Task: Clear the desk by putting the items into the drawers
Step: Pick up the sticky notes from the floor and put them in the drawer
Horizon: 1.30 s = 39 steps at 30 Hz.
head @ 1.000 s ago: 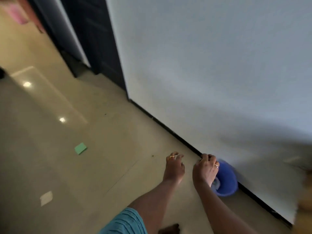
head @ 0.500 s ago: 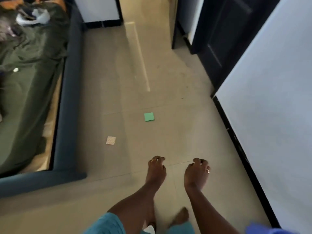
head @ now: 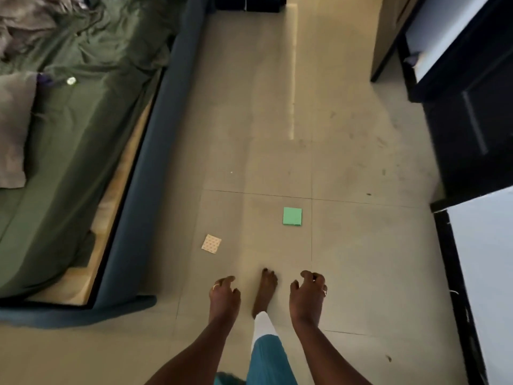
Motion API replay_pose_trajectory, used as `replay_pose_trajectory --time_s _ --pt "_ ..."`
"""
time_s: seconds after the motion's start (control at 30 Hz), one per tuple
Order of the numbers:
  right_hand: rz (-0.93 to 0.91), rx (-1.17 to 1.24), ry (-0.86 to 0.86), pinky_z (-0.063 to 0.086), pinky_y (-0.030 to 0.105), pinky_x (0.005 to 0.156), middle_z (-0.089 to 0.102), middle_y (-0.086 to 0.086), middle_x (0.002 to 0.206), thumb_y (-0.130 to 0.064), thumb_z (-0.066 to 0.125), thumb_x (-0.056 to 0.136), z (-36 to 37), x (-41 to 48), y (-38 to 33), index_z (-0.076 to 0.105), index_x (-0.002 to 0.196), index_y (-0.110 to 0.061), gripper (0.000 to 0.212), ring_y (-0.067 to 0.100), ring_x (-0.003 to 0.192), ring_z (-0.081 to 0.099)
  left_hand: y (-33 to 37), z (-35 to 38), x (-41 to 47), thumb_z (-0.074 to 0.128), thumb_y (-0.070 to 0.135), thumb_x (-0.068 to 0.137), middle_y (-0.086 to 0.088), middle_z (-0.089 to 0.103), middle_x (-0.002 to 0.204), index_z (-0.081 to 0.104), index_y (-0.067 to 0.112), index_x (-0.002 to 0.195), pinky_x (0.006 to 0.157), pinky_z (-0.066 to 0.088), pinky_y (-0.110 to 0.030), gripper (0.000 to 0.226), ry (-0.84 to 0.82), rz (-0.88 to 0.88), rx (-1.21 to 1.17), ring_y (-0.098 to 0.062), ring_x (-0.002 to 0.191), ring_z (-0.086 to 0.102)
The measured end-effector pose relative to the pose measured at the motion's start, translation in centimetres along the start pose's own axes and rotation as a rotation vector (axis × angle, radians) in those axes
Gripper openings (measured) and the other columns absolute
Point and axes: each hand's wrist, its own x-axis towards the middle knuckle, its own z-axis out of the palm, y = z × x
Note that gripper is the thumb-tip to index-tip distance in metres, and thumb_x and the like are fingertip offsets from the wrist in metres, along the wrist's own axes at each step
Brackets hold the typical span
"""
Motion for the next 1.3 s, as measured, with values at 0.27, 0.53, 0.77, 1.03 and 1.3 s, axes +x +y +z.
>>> replay_pose_trajectory --time_s 0.27,0.53,0.77,1.03,1.3 --pt "0.066 -0.104 -0.11 0.036 0.041 0.099 0.044 0.022 0.127 -0.009 0.061 0.085 11.5 16.9 -0.9 0.056 0.121 -0.003 0.037 0.041 0.114 0.045 -3.8 2.9 18.6 0.051 0.008 0.092 -0.017 0.049 0.138 0.049 0.004 0.134 0.11 0.032 -0.034 0.041 0.006 -0.204 0.007 -0.03 0.13 0.044" --pt "0.207 -0.105 -0.16 0.032 0.037 0.101 0.047 0.029 0.128 -0.023 0.061 0.09 26.5 35.9 4.5 0.047 0.127 0.002 0.047 0.039 0.122 0.043 -14.2 11.2 39.0 0.066 0.015 0.085 -0.023 0.041 0.142 0.037 -0.004 0.139 0.11 0.027 -0.034 0.064 0.016 -0.373 0.039 -0.032 0.133 0.039" --pt "0.358 -0.072 -0.058 0.027 0.04 0.109 0.029 0.022 0.143 -0.046 0.068 0.079 34.5 46.3 5.4 0.024 0.141 0.004 0.091 0.037 0.132 0.034 -18.3 15.3 48.3 0.084 0.035 0.064 -0.025 0.011 0.154 0.014 -0.003 0.147 0.118 0.01 -0.041 0.115 0.17 -0.36 0.161 -0.034 0.145 0.011" --pt "0.532 -0.119 0.008 0.032 0.039 0.105 0.03 0.016 0.141 -0.056 0.077 0.063 35.8 48.7 5.3 0.02 0.141 -0.001 0.111 0.03 0.13 0.032 -18.7 15.1 50.1 0.088 0.037 0.057 -0.019 0.041 0.136 0.029 0.001 0.137 0.105 0.028 -0.043 0.106 0.178 -0.431 0.187 -0.035 0.129 0.037" --pt "0.636 0.522 0.068 0.05 0.046 0.092 0.052 0.012 0.113 -0.012 0.058 0.089 33.3 46.1 6.6 0.049 0.091 -0.015 0.01 0.031 0.11 0.057 -14.5 17.5 46.8 0.045 0.023 0.096 -0.025 0.05 0.131 0.043 -0.004 0.13 0.102 0.035 -0.035 0.043 0.187 -0.348 0.241 -0.028 0.123 0.048"
